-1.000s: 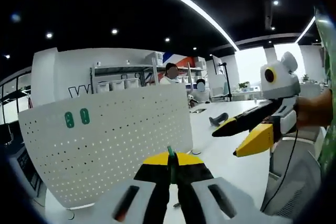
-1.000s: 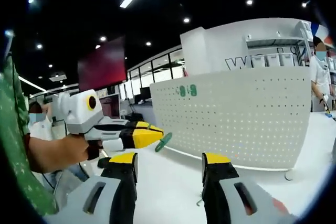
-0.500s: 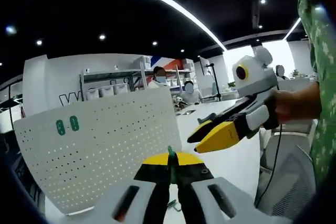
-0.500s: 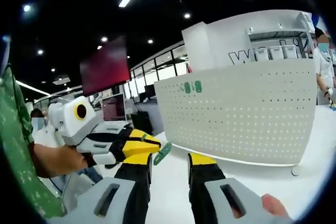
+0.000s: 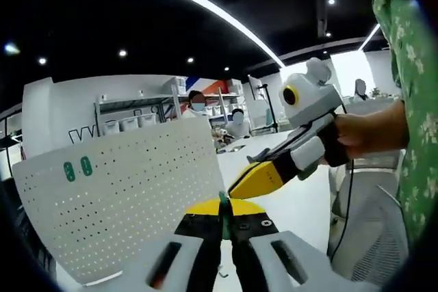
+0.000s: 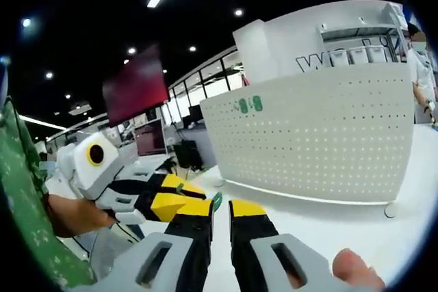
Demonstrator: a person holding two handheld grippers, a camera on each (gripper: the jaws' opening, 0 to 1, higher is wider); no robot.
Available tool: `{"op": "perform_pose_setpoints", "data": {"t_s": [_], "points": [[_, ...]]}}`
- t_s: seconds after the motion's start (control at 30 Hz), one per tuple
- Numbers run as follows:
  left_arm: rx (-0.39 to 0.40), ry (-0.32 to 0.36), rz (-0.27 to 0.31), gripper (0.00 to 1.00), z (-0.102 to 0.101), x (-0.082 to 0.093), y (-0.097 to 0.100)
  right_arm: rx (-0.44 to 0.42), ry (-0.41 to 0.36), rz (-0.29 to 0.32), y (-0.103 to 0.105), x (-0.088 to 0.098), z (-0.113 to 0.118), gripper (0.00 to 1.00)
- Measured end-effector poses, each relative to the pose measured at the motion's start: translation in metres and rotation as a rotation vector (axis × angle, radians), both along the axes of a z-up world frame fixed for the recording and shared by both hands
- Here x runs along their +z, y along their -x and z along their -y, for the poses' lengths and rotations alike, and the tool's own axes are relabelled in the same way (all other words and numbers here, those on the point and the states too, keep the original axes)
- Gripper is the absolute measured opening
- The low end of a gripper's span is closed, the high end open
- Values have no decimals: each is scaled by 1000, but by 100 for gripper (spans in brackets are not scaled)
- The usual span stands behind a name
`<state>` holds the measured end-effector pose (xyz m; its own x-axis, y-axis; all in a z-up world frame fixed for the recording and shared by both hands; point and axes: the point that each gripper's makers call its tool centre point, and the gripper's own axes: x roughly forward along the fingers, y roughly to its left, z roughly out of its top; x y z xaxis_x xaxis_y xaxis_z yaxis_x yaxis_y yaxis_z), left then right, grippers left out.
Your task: Insert the hook assembly into the mounting plate slot until the hook locks in place.
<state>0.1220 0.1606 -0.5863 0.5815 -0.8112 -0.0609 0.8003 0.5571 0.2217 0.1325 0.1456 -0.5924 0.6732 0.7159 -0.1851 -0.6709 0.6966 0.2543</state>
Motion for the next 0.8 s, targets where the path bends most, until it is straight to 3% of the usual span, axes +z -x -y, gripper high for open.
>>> {"op": "perform_pose_setpoints", "data": {"t_s": [0.37, 0.53, 0.8], "points": [[-17, 3, 19, 3, 5, 3, 2, 5, -22, -34, -1, -3, 0, 2], [-22, 3, 24, 3, 6, 3, 2, 3, -73, -74, -2, -2, 2, 2], [-19, 4, 25, 3, 6, 2, 0, -9, -64, -50, -1, 1, 2, 1]]}}
